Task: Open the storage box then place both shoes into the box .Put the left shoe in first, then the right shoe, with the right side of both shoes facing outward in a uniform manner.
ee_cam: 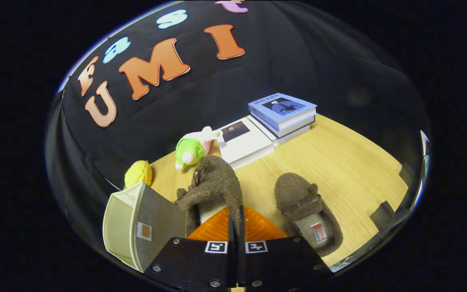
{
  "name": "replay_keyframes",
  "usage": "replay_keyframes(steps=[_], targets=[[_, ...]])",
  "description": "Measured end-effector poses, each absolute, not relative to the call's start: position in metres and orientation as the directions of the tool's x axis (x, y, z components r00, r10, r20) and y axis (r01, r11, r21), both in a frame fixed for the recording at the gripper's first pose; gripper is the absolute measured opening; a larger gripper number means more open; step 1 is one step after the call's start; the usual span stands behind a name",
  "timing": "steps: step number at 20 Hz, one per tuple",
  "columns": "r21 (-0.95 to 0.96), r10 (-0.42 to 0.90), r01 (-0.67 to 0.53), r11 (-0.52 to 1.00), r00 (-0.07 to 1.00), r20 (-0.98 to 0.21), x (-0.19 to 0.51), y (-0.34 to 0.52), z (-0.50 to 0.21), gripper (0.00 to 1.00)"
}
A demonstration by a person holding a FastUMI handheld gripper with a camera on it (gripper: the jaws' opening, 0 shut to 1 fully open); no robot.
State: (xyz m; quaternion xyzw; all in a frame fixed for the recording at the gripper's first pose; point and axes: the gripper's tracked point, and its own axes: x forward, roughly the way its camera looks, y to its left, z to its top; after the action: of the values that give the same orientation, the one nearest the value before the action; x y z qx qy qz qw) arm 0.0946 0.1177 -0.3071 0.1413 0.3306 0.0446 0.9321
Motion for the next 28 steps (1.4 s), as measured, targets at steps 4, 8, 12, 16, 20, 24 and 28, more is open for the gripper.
replay_keyframes(steps=[4,8,12,16,20,24,28], targets=[[0.311,0.193,-0.008,0.951,0.8,-0.568,0.099,0.139,-0.269,0.02],[0.351,0.217,-0.011,0.936,0.804,-0.553,0.099,0.169,-0.248,0.02],[0.377,0.252,-0.034,0.926,0.799,-0.547,0.09,0.211,-0.236,0.02],[0.403,0.335,-0.11,0.908,0.769,-0.545,0.076,0.27,-0.232,0.02],[0.409,0.392,-0.171,0.896,0.737,-0.551,0.061,0.32,-0.24,0.02],[0.397,0.387,-0.173,0.901,0.735,-0.557,0.055,0.349,-0.253,0.02],[0.374,0.374,-0.168,0.912,0.714,-0.591,0.044,0.372,-0.28,0.02]])
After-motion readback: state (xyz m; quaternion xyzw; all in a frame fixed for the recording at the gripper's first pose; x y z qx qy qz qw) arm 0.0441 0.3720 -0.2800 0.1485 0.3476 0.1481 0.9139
